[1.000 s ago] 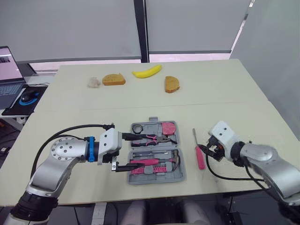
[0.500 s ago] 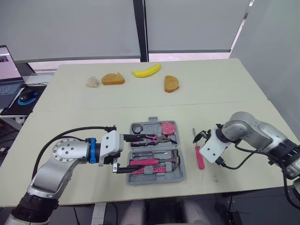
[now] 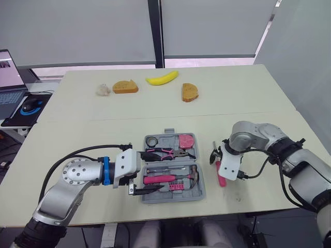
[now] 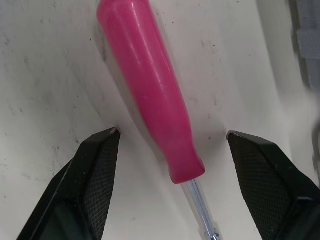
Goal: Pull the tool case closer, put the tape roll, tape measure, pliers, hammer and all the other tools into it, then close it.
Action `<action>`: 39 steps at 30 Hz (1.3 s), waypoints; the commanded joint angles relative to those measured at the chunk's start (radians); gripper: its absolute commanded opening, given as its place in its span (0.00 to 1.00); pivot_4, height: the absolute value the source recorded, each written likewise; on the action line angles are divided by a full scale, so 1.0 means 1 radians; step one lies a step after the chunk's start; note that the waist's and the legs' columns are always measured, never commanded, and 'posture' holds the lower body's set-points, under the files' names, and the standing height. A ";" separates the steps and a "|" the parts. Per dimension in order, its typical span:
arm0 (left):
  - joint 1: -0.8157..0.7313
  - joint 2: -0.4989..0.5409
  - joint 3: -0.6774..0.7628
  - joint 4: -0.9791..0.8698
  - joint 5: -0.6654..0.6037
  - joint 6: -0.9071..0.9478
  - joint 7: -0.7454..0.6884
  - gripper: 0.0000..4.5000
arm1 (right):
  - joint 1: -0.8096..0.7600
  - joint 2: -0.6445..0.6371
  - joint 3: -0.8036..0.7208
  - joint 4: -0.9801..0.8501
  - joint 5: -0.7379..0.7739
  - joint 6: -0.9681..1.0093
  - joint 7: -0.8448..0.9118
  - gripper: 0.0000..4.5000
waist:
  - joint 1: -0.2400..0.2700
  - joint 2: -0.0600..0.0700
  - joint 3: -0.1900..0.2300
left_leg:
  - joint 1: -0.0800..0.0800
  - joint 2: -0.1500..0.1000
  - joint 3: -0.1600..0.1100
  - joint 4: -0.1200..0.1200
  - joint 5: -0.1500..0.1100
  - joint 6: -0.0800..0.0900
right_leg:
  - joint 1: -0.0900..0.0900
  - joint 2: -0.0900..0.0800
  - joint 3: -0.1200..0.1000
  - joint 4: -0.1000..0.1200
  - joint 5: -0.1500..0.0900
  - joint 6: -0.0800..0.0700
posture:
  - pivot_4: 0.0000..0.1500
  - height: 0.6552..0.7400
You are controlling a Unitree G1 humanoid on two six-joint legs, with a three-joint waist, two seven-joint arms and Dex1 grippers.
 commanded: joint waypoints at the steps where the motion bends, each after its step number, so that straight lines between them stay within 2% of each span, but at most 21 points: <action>1: -0.012 -0.001 -0.001 -0.033 -0.004 0.010 0.012 1.00 | -0.026 0.012 0.007 0.034 -0.037 -0.035 -0.018 0.77 | 0.000 0.000 0.000 | 0.000 0.000 0.000 0.000 0.000 0.000 | 0.000 0.000 0.000 0.000 0.000 0.000 | 1.00 1.00; 7: -0.024 -0.006 -0.010 -0.039 -0.004 0.024 0.020 1.00 | -0.040 0.034 0.014 0.101 -0.101 -0.049 -0.058 0.49 | -0.002 -0.001 -0.001 | 0.004 0.000 0.000 0.000 0.000 0.001 | 0.003 0.000 0.000 0.000 0.000 0.000 | 1.00 1.00; 14: -0.030 -0.012 -0.023 -0.047 -0.001 0.033 0.032 1.00 | -0.044 0.019 -0.013 0.111 -0.109 -0.031 -0.086 0.31 | -0.002 -0.002 -0.001 | 0.007 0.000 0.000 0.000 -0.001 0.002 | 0.004 0.000 0.001 0.003 0.000 0.000 | 1.00 1.00; 16: -0.037 -0.018 -0.031 -0.044 0.004 0.033 0.034 1.00 | -0.043 -0.002 -0.044 0.087 -0.066 -0.009 -0.057 0.25 | -0.002 -0.002 -0.001 | 0.007 0.000 0.000 0.000 -0.001 0.002 | 0.004 0.000 0.001 0.004 0.000 0.000 | 1.00 1.00; 20: -0.048 -0.024 -0.037 -0.038 0.005 0.032 0.037 1.00 | 0.042 -0.099 -0.150 -0.078 0.144 0.162 0.112 0.14 | 0.003 -0.001 0.000 | 0.005 0.000 0.000 0.000 -0.001 0.002 | 0.002 0.000 0.002 0.004 0.000 0.000 | 1.00 1.00; 22: -0.052 -0.024 -0.037 -0.034 0.003 0.030 0.037 1.00 | 0.107 -0.162 -0.211 -0.209 0.245 0.302 0.197 0.13 | 0.007 0.000 0.000 | 0.003 0.000 -0.001 0.000 -0.001 0.002 | 0.002 0.000 0.001 0.003 0.000 -0.001 | 1.00 1.00; 25: -0.062 -0.028 -0.040 -0.023 0.000 0.025 0.035 1.00 | 0.246 -0.251 -0.334 -0.470 0.385 0.641 0.286 0.13 | 0.009 0.000 0.000 | 0.000 0.000 -0.001 0.000 -0.001 0.002 | 0.001 0.000 0.000 0.000 0.000 0.000 | 1.00 1.00; 29: -0.082 -0.038 -0.047 -0.006 -0.004 0.022 0.031 1.00 | 0.460 -0.348 -0.497 -0.816 0.494 1.155 0.304 0.13 | 0.017 0.000 0.000 | -0.001 0.000 -0.002 0.000 -0.001 0.002 | 0.000 -0.001 0.000 0.000 0.000 -0.001 | 1.00 1.00; 33: -0.097 -0.042 -0.049 0.016 -0.001 0.014 0.021 1.00 | 0.639 -0.409 -0.645 -1.052 0.607 1.653 0.254 0.13 | 0.022 0.001 0.000 | -0.001 0.000 -0.003 0.000 -0.001 0.002 | 0.000 -0.001 -0.001 0.000 0.000 0.000 | 1.00 1.00; 37: -0.104 -0.043 -0.050 0.032 0.002 0.003 0.010 1.00 | 0.739 -0.367 -0.755 -1.186 0.709 2.030 0.141 0.13 | 0.025 0.000 0.000 | -0.001 0.000 -0.002 0.000 -0.001 0.002 | 0.000 -0.001 -0.001 0.000 0.000 0.000 | 1.00 1.00; 39: -0.106 -0.047 -0.056 0.034 0.006 -0.002 0.008 1.00 | 0.775 -0.273 -0.809 -1.234 0.734 2.211 0.032 0.13 | 0.025 0.000 0.000 | -0.002 0.000 -0.002 0.000 -0.001 0.002 | 0.000 -0.001 -0.001 0.000 0.000 0.000 | 1.00 1.00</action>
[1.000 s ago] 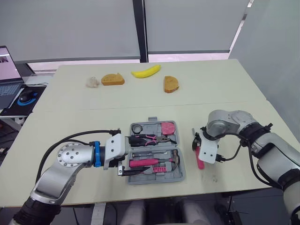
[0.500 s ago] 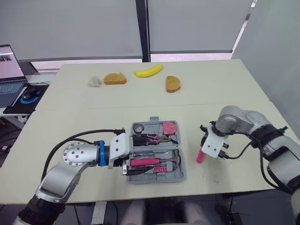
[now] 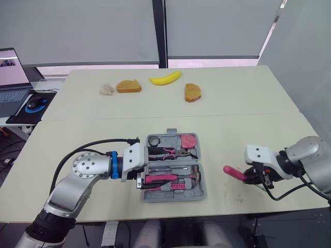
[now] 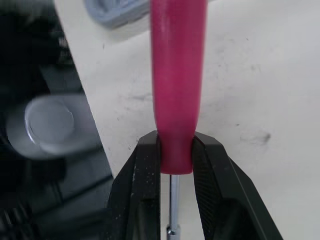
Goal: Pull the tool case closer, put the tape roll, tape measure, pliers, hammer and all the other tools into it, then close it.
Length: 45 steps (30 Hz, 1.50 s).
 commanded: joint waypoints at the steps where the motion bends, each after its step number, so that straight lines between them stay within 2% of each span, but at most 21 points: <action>1: -0.011 -0.006 0.001 -0.008 0.002 -0.024 -0.007 1.00 | 0.034 0.137 -0.104 -0.095 0.048 0.292 -0.180 0.13 | 0.000 0.000 0.000 | 0.000 0.000 0.000 0.000 0.000 0.000 | 0.000 0.000 0.000 0.000 0.000 0.000 | 1.00 1.00; 6: -0.010 -0.006 0.000 -0.017 -0.007 -0.019 -0.012 1.00 | 0.019 0.362 -0.189 -0.088 0.019 0.460 -0.459 0.13 | 0.001 0.000 0.000 | 0.000 -0.001 0.000 0.000 0.000 0.000 | -0.001 0.000 0.000 0.000 0.000 0.000 | 1.00 1.00; 14: -0.008 -0.008 -0.002 -0.023 -0.006 -0.016 -0.020 1.00 | 0.003 0.610 -0.254 0.004 -0.027 0.392 -0.813 0.13 | -0.002 0.000 0.000 | 0.000 -0.001 0.000 -0.001 0.000 0.000 | -0.001 0.000 0.000 0.000 0.000 0.000 | 1.00 1.00; 18: -0.022 -0.016 -0.010 -0.008 0.001 -0.021 -0.024 1.00 | -0.007 0.658 -0.213 0.080 -0.021 0.281 -0.894 0.13 | -0.005 0.000 0.000 | 0.001 -0.001 0.000 -0.001 0.000 0.000 | 0.000 0.000 0.000 0.001 0.000 0.000 | 1.00 1.00; 23: -0.031 -0.020 -0.013 0.002 0.007 -0.025 -0.027 1.00 | 0.010 0.659 -0.175 0.123 -0.008 0.195 -0.938 0.13 | -0.014 -0.001 -0.001 | 0.001 -0.001 0.000 -0.001 0.000 0.000 | 0.000 0.000 0.000 0.001 0.000 0.000 | 1.00 1.00; 25: -0.032 -0.019 -0.013 0.004 0.008 -0.026 -0.028 1.00 | 0.027 0.656 -0.152 0.122 -0.004 0.162 -0.948 0.30 | -0.018 -0.001 -0.001 | 0.001 -0.001 0.000 -0.001 0.000 0.000 | 0.000 0.001 0.000 0.001 0.000 0.000 | 1.00 1.00; 30: -0.028 -0.020 -0.011 0.006 0.010 -0.028 -0.029 1.00 | 0.044 0.663 -0.144 0.115 0.022 0.135 -0.972 0.58 | -0.023 -0.001 -0.001 | 0.001 -0.001 0.000 -0.001 0.000 0.000 | 0.000 0.001 0.000 0.001 0.000 0.000 | 1.00 1.00; 33: -0.015 -0.018 -0.005 0.005 0.011 -0.035 -0.029 1.00 | 0.060 0.657 -0.154 0.051 0.039 0.109 -0.975 0.75 | -0.022 0.000 -0.001 | 0.001 -0.001 0.000 -0.001 0.000 0.000 | 0.000 0.001 0.000 0.002 0.000 0.000 | 1.00 1.00; 36: -0.001 -0.014 0.007 0.013 0.013 -0.050 -0.029 1.00 | 0.112 0.600 -0.155 -0.036 0.057 0.057 -0.943 0.98 | -0.021 0.000 -0.001 | 0.001 -0.001 0.000 -0.001 0.000 0.000 | 0.000 0.001 0.000 0.001 0.000 0.000 | 1.00 1.00; 40: 0.017 -0.013 0.010 0.027 0.020 -0.079 -0.028 1.00 | 0.237 0.543 -0.150 -0.081 0.049 -0.193 -0.910 0.99 | -0.021 0.000 -0.001 | 0.001 -0.001 0.000 -0.001 0.000 0.000 | 0.000 0.000 0.000 0.000 0.000 0.001 | 1.00 1.00; 45: 0.017 -0.024 0.001 0.032 0.021 -0.090 -0.023 1.00 | 0.338 0.597 -0.138 0.041 0.005 -0.508 -0.977 0.99 | -0.022 0.000 -0.001 | 0.001 0.000 0.000 -0.001 0.000 0.000 | 0.000 0.001 0.000 0.001 0.000 0.001 | 1.00 1.00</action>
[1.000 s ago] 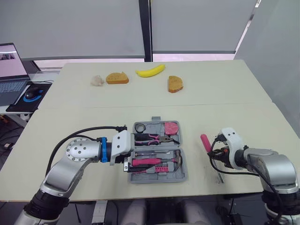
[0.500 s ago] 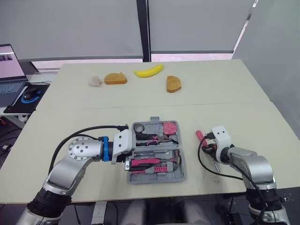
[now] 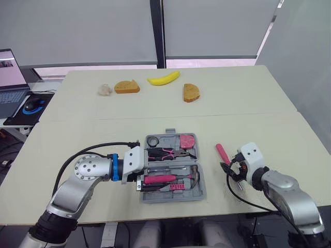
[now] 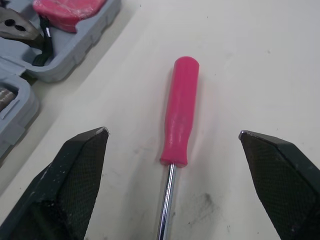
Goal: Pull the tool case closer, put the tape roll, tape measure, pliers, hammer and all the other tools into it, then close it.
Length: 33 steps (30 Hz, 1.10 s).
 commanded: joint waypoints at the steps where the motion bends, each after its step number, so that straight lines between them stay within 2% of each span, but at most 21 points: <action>1: -0.003 -0.005 0.008 -0.008 -0.003 -0.019 -0.001 1.00 | 0.025 0.040 0.003 0.068 -0.022 -0.192 -0.041 0.99 | -0.001 0.000 0.000 | 0.000 0.000 0.000 0.000 0.000 0.000 | 0.000 0.000 0.000 0.000 0.000 0.000 | 1.00 1.00; 6: -0.007 -0.005 0.009 0.001 -0.007 -0.026 -0.009 1.00 | 0.016 0.093 0.016 0.188 -0.040 -0.300 -0.082 0.99 | -0.002 0.000 0.000 | 0.001 0.000 0.001 0.000 0.000 0.000 | 0.000 0.000 0.001 0.002 0.000 0.000 | 1.00 1.00; 15: -0.012 -0.001 0.013 0.018 -0.004 -0.041 -0.021 1.00 | -0.009 0.141 0.005 0.304 -0.043 -0.359 -0.135 0.99 | -0.001 0.000 0.000 | 0.001 0.000 0.001 0.000 0.000 0.000 | 0.000 0.000 0.001 0.003 0.000 0.000 | 1.00 1.00; 22: -0.009 -0.001 0.012 0.024 -0.001 -0.049 -0.024 1.00 | -0.013 0.165 -0.003 0.320 -0.034 -0.333 -0.151 0.53 | -0.001 0.000 0.000 | 0.001 0.000 0.001 0.000 0.000 0.000 | 0.000 0.000 0.001 0.003 0.000 0.000 | 1.00 1.00; 29: 0.004 0.008 0.031 0.038 -0.006 -0.062 -0.022 1.00 | -0.008 0.167 0.005 0.318 -0.037 -0.339 -0.154 0.19 | -0.001 0.000 0.000 | 0.002 0.000 0.001 0.000 0.000 0.000 | 0.000 0.000 0.001 0.004 0.000 0.000 | 1.00 1.00; 30: 0.005 0.008 0.038 0.039 -0.011 -0.059 -0.019 1.00 | -0.005 0.167 0.006 0.314 -0.037 -0.338 -0.154 0.16 | -0.001 0.000 0.000 | 0.002 0.000 0.001 0.000 0.000 0.000 | 0.000 0.000 0.001 0.004 0.000 0.000 | 1.00 1.00; 33: 0.007 0.012 0.068 0.046 -0.029 -0.044 -0.011 1.00 | 0.003 0.167 0.008 0.302 -0.037 -0.340 -0.154 0.15 | -0.001 0.000 0.000 | 0.002 0.000 0.001 0.000 0.000 0.000 | 0.000 0.000 0.001 0.004 0.000 0.000 | 1.00 1.00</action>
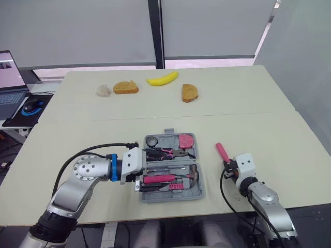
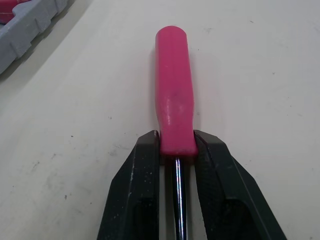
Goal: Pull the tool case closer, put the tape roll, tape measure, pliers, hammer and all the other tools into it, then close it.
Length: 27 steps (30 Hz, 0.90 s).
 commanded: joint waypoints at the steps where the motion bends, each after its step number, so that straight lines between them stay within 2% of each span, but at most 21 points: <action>1: 0.004 0.018 0.058 0.001 -0.033 0.009 0.000 1.00 | 0.014 -0.005 -0.007 -0.033 0.005 -0.012 0.000 0.15 | 0.000 0.000 0.000 | 0.000 0.000 0.000 0.000 0.000 0.000 | 0.000 0.000 0.000 0.000 0.000 0.000 | 1.00 1.00; 7: 0.024 0.074 0.122 0.002 -0.072 0.042 -0.035 1.00 | 0.024 -0.075 0.005 -0.138 -0.011 -0.005 0.053 0.15 | 0.000 0.001 0.000 | 0.000 0.000 0.000 0.000 0.000 0.000 | 0.000 0.000 0.000 0.000 0.000 0.000 | 1.00 1.00; 14: 0.170 0.213 0.226 0.029 -0.049 -0.038 -0.132 1.00 | 0.016 -0.343 0.120 -0.383 -0.039 0.094 0.285 0.15 | -0.003 0.001 0.001 | 0.000 0.001 0.001 -0.001 0.000 0.000 | -0.001 0.000 0.000 0.000 -0.001 -0.001 | 1.00 1.00; 19: 0.285 0.260 0.285 0.038 -0.042 -0.118 -0.181 1.00 | -0.061 -0.518 0.225 -0.536 -0.053 0.144 0.468 0.15 | 0.001 0.001 0.001 | -0.001 0.001 0.000 0.000 0.000 0.000 | -0.001 0.000 -0.001 -0.002 -0.001 -0.001 | 1.00 1.00; 23: 0.376 0.290 0.309 0.005 -0.040 -0.146 -0.227 1.00 | -0.196 -0.632 0.365 -0.648 -0.006 0.261 0.681 0.15 | 0.001 0.000 0.001 | -0.002 0.001 -0.001 -0.001 0.000 0.000 | 0.000 0.000 -0.002 -0.006 -0.001 -0.001 | 1.00 1.00; 27: 0.397 0.299 0.298 -0.009 -0.031 -0.167 -0.237 1.00 | -0.305 -0.638 0.497 -0.630 -0.034 0.330 0.743 0.15 | 0.005 0.000 0.001 | -0.002 0.001 -0.002 -0.001 0.000 0.000 | 0.000 -0.001 -0.003 -0.006 -0.001 -0.001 | 1.00 1.00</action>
